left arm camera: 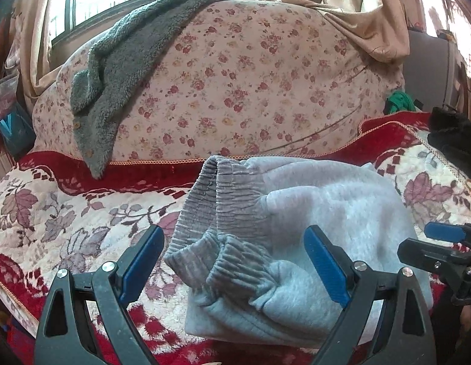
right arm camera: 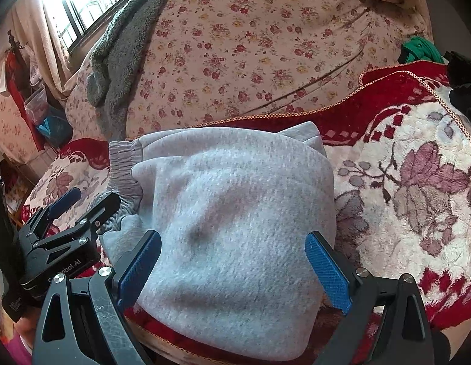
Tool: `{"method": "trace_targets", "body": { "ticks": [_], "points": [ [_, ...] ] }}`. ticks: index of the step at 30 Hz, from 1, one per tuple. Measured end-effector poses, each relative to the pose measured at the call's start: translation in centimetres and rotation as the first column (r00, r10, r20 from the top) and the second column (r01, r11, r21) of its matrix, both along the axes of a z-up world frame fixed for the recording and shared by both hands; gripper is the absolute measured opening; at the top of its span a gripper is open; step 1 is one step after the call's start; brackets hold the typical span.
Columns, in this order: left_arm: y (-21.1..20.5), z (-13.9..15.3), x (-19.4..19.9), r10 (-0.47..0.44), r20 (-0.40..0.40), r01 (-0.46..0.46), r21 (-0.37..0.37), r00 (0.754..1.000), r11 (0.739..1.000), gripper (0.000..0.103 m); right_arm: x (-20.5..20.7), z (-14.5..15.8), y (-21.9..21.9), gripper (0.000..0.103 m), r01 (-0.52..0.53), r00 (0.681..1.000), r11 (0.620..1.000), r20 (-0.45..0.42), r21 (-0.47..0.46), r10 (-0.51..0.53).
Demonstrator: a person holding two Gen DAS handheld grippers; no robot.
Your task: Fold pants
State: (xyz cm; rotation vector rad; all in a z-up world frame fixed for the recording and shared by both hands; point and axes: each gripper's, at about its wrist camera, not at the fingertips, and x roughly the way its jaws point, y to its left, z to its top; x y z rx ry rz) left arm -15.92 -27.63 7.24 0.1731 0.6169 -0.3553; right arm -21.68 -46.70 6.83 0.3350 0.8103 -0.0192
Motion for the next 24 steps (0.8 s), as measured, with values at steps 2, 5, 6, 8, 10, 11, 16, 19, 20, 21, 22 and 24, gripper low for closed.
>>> {"method": "trace_targets", "body": {
  "ticks": [2,5,6,8,10,11,16,19,20,21,22,24],
  "points": [
    [0.10,0.05,0.07,0.004,-0.003,-0.004,-0.005,1.000,1.000,0.093,0.06,-0.02,-0.01,0.098,-0.003,1.000,1.000,-0.004,-0.002,0.003],
    [0.19,0.06,0.12,0.003,-0.003,-0.003,-0.004,1.000,1.000,0.093,0.05,-0.06,-0.02,0.098,-0.006,1.000,1.000,-0.006,-0.003,0.006],
    [0.19,0.06,0.11,0.002,-0.003,-0.002,-0.005,1.000,1.000,0.093,0.08,-0.08,0.00,0.098,-0.007,1.000,1.000,-0.008,-0.004,0.007],
    [0.15,0.07,0.13,0.002,-0.002,-0.002,-0.005,1.000,1.000,0.093,0.09,-0.11,0.14,0.098,-0.012,1.000,1.000,-0.010,-0.005,0.012],
    [0.27,0.09,0.26,0.001,-0.003,-0.001,-0.006,1.000,1.000,0.093,0.22,-0.12,0.27,0.098,-0.014,1.000,1.000,-0.011,-0.007,0.014],
    [0.24,0.06,0.19,0.001,-0.005,-0.002,-0.007,1.000,1.000,0.093,0.24,-0.11,0.33,0.098,-0.016,1.000,1.000,-0.011,-0.008,0.015],
    [0.21,0.04,0.24,-0.001,-0.006,0.001,-0.008,1.000,1.000,0.093,0.27,-0.15,0.43,0.098,-0.014,1.000,1.000,-0.014,-0.009,0.014],
    [0.05,-0.01,0.26,-0.004,-0.006,0.004,-0.007,1.000,1.000,0.093,0.34,-0.25,0.37,0.098,-0.012,1.000,1.000,-0.017,-0.009,0.012],
    [-0.04,-0.05,0.27,-0.006,-0.007,0.006,-0.006,1.000,1.000,0.093,0.35,-0.29,0.37,0.098,-0.012,1.000,1.000,-0.019,-0.009,0.012],
    [-0.13,-0.08,0.27,-0.008,-0.008,0.008,-0.004,1.000,1.000,0.093,0.37,-0.34,0.37,0.098,-0.012,1.000,1.000,-0.021,-0.009,0.012],
    [-0.23,-0.11,0.25,-0.010,-0.010,0.010,-0.004,1.000,1.000,0.093,0.38,-0.37,0.34,0.098,-0.012,1.000,1.000,-0.022,-0.009,0.012],
    [-0.36,-0.14,0.22,-0.014,-0.011,0.014,-0.002,1.000,1.000,0.093,0.39,-0.41,0.28,0.098,-0.012,1.000,1.000,-0.023,-0.009,0.012]
  ]
}}
